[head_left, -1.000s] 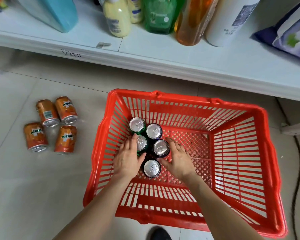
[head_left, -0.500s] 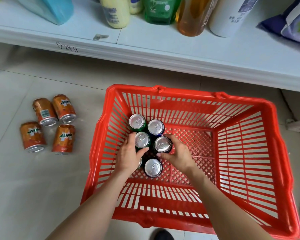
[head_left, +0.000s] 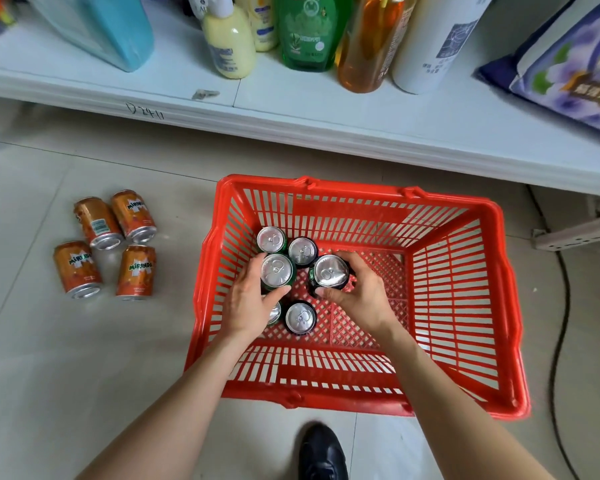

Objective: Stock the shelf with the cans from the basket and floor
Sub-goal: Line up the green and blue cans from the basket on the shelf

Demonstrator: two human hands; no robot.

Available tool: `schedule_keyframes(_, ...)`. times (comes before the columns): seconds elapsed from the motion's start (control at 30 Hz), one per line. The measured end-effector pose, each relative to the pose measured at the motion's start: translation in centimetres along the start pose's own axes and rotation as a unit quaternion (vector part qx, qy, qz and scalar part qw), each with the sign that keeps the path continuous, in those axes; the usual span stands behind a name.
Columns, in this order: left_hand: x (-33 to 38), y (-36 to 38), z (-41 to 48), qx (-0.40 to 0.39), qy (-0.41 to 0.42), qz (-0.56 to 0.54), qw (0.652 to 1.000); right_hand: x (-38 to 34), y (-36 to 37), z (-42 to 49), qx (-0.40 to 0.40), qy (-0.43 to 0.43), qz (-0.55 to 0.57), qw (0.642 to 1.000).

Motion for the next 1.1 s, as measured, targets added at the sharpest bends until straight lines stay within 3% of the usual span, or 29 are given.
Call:
schedule_keyframes(0.6,12.1,-18.7,-7.9,0.018,0.045,-0.043,0.998,-19.3,-7.6,-9.8,0.056,-0.01,0.028,0.998)
schedule_keyframes(1.1,27.7,-37.5,-16.0,0.056,0.071,-0.12,0.989,-42.0,-17.8,-21.0,0.094,-0.09,0.062,0.99)
Point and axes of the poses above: each hand's wrist, its own z-axis towards the middle knuckle, its own y-axis out of the palm, x = y × z, the point moved 1 cm from there along z, towards the middle knuckle, and after that the axes turned 10 degrees about z, right-handed, at the moved point
